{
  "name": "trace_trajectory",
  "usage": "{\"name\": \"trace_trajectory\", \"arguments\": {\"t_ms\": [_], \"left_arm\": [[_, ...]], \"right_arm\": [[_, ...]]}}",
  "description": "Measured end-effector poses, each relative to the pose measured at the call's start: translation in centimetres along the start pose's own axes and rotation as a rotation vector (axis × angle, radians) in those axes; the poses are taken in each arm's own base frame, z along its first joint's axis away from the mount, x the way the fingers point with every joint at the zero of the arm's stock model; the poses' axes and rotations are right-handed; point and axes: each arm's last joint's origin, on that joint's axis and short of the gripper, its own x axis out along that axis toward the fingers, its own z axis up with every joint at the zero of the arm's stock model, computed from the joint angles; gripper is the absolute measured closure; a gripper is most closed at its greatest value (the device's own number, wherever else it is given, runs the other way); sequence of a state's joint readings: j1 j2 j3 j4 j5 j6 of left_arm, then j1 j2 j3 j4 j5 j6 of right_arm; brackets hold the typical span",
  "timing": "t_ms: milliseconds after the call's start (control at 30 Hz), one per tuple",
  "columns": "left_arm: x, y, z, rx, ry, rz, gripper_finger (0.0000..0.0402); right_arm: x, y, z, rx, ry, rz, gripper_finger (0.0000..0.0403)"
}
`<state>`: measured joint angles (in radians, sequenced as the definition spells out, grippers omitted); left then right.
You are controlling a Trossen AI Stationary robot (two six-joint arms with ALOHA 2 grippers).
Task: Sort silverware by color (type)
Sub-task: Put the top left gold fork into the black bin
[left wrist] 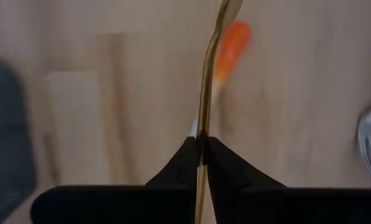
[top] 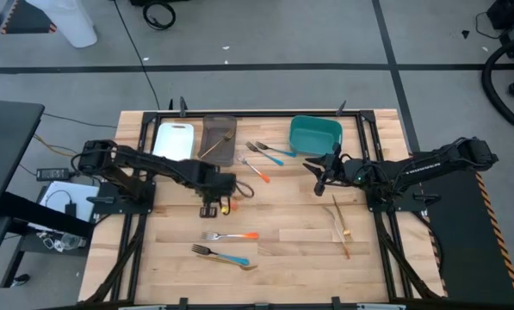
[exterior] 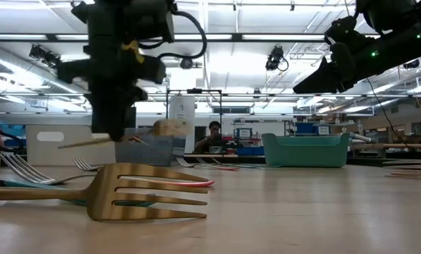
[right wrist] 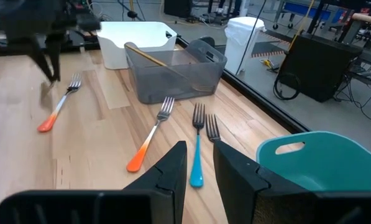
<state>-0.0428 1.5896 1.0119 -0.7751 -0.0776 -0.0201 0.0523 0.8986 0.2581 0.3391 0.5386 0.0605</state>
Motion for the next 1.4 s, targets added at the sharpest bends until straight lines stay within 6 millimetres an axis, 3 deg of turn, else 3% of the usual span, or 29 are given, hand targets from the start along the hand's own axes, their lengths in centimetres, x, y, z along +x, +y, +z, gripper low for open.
{"name": "trace_trajectory", "arguments": {"t_ms": [300, 467, 767, 1067, 1233, 1400], "left_arm": [[-4.4, 5.0, -0.2, -0.37, -0.253, 0.029, 0.0376], [-5.2, 7.7, -0.9, -0.586, -0.289, 0.047, 0.0375], [-5.5, 11.1, -1.1, -0.775, -0.39, -0.02, 0.0373], [-8.5, 15.2, -1.6, -0.854, -0.447, 0.02, 0.0373], [-7.0, 17.4, -2.9, -0.897, -0.327, 0.051, 0.0373], [-5.1, 19.4, -3.1, -0.896, -0.178, -0.027, 0.0372]], "right_arm": [[0.0, 0.0, 0.0, 0.0, -0.005, -0.007, 0.0312], [0.0, 0.0, 0.1, 0.002, -0.006, -0.007, 0.0312], [0.0, 0.0, 0.1, 0.002, -0.009, -0.01, 0.0312], [0.0, 0.0, 0.1, 0.002, -0.01, -0.01, 0.0312], [0.0, 0.0, 0.2, 0.005, -0.021, -0.009, 0.0312], [0.0, 0.0, 0.3, -0.001, -0.031, -0.009, 0.0312]]}}
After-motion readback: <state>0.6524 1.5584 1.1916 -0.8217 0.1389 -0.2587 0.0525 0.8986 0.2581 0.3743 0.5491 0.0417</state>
